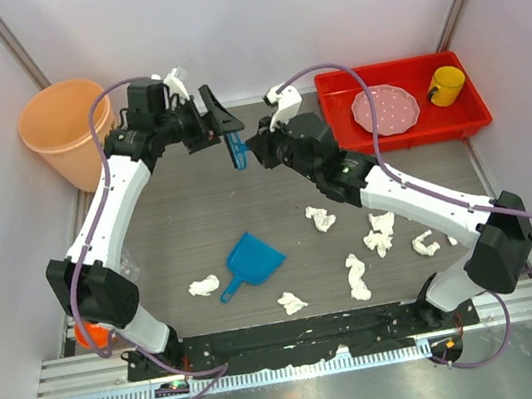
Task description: Sweep away the paper scraps from the table
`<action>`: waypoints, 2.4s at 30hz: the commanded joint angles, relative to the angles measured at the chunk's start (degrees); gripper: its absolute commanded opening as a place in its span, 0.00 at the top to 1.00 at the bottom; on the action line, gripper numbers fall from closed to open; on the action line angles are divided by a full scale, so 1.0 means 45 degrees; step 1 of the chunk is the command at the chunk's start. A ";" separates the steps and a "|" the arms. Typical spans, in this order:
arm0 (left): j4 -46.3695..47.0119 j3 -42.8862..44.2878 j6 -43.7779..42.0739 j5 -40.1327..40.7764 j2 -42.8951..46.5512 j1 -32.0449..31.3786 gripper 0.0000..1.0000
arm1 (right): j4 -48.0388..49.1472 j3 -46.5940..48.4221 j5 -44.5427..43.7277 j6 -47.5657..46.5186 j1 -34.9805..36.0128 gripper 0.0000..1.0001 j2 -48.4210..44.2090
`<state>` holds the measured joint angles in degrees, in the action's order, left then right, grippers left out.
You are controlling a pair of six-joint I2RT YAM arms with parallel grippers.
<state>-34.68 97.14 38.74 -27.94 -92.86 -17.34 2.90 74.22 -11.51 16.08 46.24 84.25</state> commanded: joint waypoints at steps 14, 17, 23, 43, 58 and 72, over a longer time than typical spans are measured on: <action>-0.7742 -0.2538 -1.1596 0.1518 0.2938 -0.2526 0.25 | -0.4921 -0.0747 -0.2207 -0.1912 -0.0860 0.99 -0.3465; -0.7685 -0.5078 -1.1637 0.3490 0.3817 -0.5747 0.26 | -0.4921 -0.1217 -0.2014 -0.1678 -0.1251 0.99 -0.3818; -0.6767 -0.7641 -1.1461 0.5447 0.3666 -0.7395 0.22 | -0.4902 -0.1473 -0.1623 -0.1483 -0.1428 0.99 -0.4014; -0.4873 -0.8423 -1.0680 0.8612 0.0244 -0.8978 0.21 | -0.4531 -0.1473 -0.1642 -0.1638 -0.1467 0.99 -0.3839; -0.5341 -0.8287 -1.1324 0.6953 -0.0966 -0.8548 0.40 | -0.4062 -0.1843 -0.1701 -0.2029 -0.1525 0.99 -0.4190; -0.3759 -0.6982 -1.1695 0.8065 -0.1453 -0.7593 0.65 | -0.3769 -0.2000 -0.1525 -0.2069 -0.1603 0.99 -0.4288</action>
<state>-55.66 60.45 -11.44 6.39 -99.22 -54.46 -17.32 65.12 -18.55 7.55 39.24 67.20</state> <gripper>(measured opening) 0.368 0.130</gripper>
